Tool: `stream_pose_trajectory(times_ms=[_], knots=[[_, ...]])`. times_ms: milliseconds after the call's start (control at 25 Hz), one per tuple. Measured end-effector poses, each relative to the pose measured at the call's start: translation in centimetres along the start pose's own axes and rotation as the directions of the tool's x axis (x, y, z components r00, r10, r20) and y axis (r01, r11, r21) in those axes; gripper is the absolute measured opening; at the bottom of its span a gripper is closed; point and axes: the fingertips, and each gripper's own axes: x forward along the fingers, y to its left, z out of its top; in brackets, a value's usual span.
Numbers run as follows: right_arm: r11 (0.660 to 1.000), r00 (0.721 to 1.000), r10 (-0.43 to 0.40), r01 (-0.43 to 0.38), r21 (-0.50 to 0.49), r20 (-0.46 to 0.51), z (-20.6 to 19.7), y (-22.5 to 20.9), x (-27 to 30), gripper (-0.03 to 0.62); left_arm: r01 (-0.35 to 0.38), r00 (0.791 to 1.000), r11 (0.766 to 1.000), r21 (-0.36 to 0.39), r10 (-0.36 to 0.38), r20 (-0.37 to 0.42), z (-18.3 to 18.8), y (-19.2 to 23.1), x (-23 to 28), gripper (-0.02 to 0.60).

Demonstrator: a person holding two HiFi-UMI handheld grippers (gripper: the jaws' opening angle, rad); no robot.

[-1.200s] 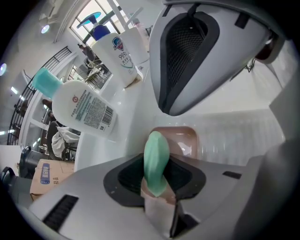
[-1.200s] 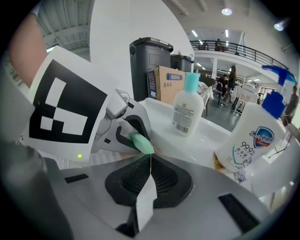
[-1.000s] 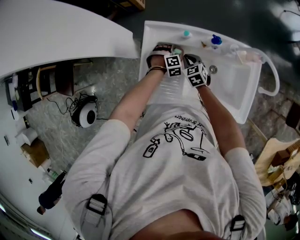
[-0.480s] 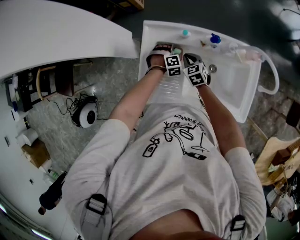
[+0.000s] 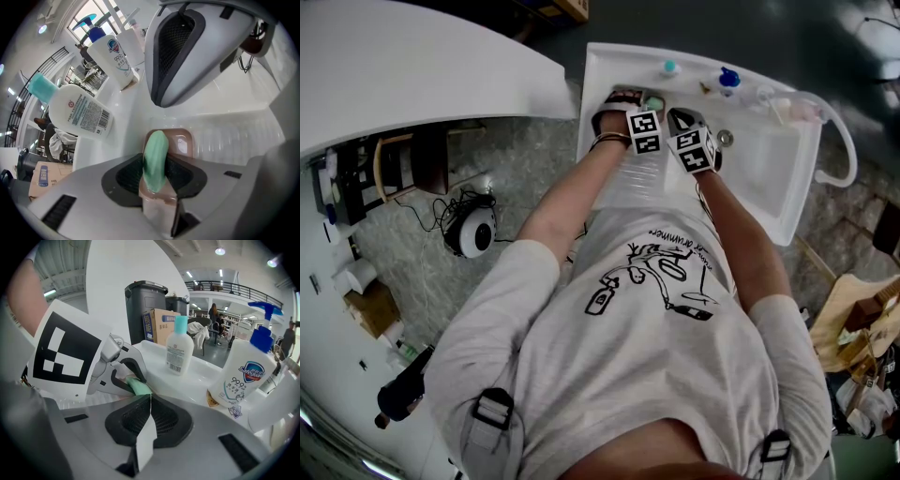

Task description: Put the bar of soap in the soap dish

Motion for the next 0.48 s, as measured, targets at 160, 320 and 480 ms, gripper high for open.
stream_pose_trajectory(times_ms=[160, 320, 480], knots=[[1.0, 1.0, -0.002, 0.002, 0.003, 0.007, 0.1, 0.1, -0.4, 0.023, 0.013, 1.0, 1.0, -0.013, -0.013, 0.008, 0.0, -0.3, -0.5, 0.158], [1.0, 1.0, -0.001, 0.001, 0.008, 0.013, 0.1, 0.2, -0.7, 0.023, 0.021, 1.0, 1.0, -0.023, -0.021, 0.011, -0.1, -0.5, -0.9, 0.169], [1.0, 1.0, -0.004, 0.004, 0.013, 0.024, 0.1, 0.5, -1.5, 0.023, 0.037, 0.999, 0.998, -0.042, -0.037, 0.008, -0.6, -1.1, -1.3, 0.173]])
